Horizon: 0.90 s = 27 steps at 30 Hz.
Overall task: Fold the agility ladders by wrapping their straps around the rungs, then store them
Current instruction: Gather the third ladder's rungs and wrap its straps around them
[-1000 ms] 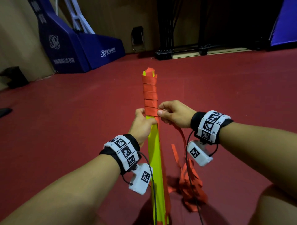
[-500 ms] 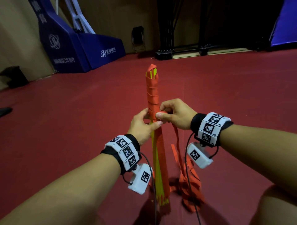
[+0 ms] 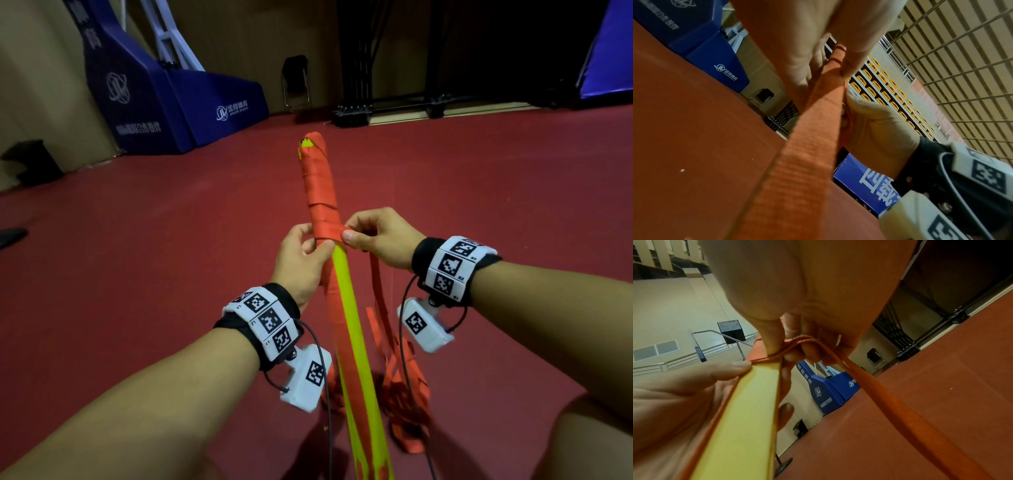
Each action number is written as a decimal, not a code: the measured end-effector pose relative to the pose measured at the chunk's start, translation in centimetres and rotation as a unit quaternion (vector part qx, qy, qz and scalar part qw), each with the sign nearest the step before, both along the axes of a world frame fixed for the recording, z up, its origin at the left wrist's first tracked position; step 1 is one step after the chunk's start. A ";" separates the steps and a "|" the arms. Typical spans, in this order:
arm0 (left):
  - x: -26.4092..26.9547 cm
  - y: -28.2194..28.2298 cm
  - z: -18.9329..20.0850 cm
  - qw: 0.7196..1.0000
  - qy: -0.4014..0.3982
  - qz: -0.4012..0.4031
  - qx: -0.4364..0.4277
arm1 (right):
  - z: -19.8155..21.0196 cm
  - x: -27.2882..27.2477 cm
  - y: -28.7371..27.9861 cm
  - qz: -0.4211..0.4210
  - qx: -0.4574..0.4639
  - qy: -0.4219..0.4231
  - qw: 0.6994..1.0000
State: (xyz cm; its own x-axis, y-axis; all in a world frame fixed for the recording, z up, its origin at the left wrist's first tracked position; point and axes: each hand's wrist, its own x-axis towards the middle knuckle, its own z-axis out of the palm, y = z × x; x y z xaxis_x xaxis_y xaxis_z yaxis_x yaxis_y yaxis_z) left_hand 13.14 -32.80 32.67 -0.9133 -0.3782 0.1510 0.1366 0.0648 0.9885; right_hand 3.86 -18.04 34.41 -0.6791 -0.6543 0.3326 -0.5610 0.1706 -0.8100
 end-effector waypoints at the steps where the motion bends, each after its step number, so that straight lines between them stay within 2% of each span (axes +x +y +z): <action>1: -0.2 0.0 0.0 1.000 0.003 0.006 -0.001 | 0.0 0.0 -0.1 -0.002 0.003 0.000 1.000; 7: -0.2 0.6 0.3 1.000 0.022 0.012 0.007 | -0.1 -0.1 -0.3 -0.053 0.048 0.010 0.997; 14: -0.4 0.5 0.4 0.998 0.034 0.030 0.050 | 0.4 0.1 -0.3 -0.017 0.053 0.019 0.998; 21: -0.1 0.3 0.7 0.999 0.019 0.030 0.030 | 0.6 -0.3 0.2 -0.015 0.077 0.028 0.997; 27: 0.0 0.3 0.9 0.998 0.008 0.040 0.051 | 0.4 0.2 0.1 0.008 0.038 -0.006 0.999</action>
State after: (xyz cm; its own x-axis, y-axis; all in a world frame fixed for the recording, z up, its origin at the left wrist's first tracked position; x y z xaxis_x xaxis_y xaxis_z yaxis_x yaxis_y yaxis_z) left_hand 13.17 -32.52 33.62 -0.8771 -0.4643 0.1229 0.1512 -0.0241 0.9882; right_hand 4.09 -17.93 34.85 -0.6728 -0.6878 0.2726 -0.5540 0.2241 -0.8018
